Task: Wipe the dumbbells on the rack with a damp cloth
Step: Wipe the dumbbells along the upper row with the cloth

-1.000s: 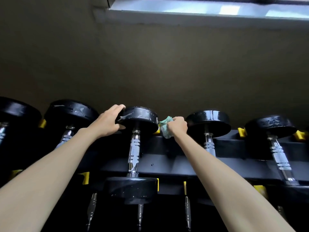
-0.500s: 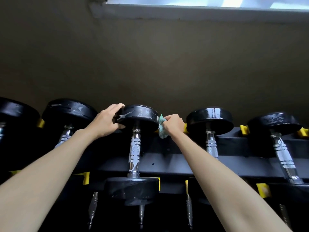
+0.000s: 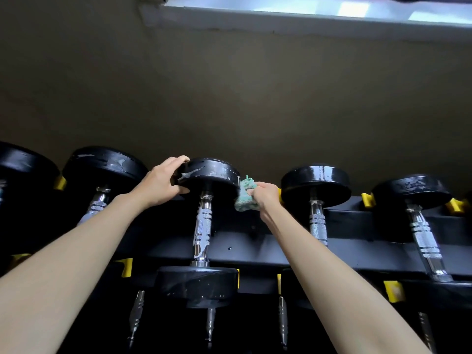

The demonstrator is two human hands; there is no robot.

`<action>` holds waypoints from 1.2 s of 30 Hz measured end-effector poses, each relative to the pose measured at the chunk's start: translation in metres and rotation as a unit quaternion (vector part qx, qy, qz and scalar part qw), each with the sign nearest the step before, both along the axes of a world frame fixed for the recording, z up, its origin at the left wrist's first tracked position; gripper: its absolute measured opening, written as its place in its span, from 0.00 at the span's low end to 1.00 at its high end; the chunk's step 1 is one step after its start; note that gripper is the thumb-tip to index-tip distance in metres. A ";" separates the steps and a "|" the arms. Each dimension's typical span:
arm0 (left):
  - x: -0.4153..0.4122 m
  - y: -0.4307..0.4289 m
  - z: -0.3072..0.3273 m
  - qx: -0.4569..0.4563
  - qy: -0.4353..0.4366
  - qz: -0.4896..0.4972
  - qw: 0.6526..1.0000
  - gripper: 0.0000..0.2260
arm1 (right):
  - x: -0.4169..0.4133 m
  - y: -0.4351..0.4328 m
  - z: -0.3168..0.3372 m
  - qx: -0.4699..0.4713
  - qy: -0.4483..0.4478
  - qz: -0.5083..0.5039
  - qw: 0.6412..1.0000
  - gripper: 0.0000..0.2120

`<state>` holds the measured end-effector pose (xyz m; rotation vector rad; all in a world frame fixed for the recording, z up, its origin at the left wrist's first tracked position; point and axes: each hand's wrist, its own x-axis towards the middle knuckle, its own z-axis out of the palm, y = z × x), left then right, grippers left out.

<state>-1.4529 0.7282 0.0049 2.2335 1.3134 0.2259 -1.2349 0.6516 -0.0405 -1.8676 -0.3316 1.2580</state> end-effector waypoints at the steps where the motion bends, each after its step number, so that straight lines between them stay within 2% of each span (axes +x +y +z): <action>1: 0.000 0.000 0.000 -0.003 0.000 0.002 1.000 0.30 | 0.001 -0.001 0.001 0.004 0.001 -0.005 1.000 0.16; 4: 0.003 -0.002 -0.001 -0.013 -0.003 0.011 1.000 0.30 | 0.003 -0.002 0.011 -0.003 -0.037 -0.002 0.999 0.10; 10: 0.014 -0.013 -0.004 -0.039 -0.031 0.062 0.997 0.31 | -0.010 -0.011 0.065 0.023 -0.194 0.031 0.980 0.15; 13: 0.019 -0.017 -0.002 -0.068 -0.064 0.109 0.990 0.32 | -0.024 -0.013 0.080 0.038 -0.223 0.036 0.973 0.16; 15: 0.019 -0.019 -0.003 -0.106 -0.101 0.146 0.978 0.34 | -0.031 -0.012 0.088 0.056 -0.242 0.044 0.968 0.16; 19: 0.013 -0.024 -0.008 -0.197 -0.217 0.232 0.928 0.33 | -0.049 -0.004 0.101 0.091 -0.301 0.088 0.945 0.16; 26: 0.010 -0.026 -0.008 -0.227 -0.274 0.297 0.886 0.23 | -0.090 0.025 0.112 0.134 -0.416 0.241 0.867 0.15; 30: -0.011 -0.025 -0.012 -0.237 -0.243 0.332 0.880 0.23 | -0.111 0.042 0.110 0.112 -0.481 0.363 0.790 0.11; 36: -0.038 -0.029 -0.014 -0.253 -0.212 0.371 0.868 0.18 | -0.130 0.048 0.118 0.083 -0.514 0.507 0.687 0.15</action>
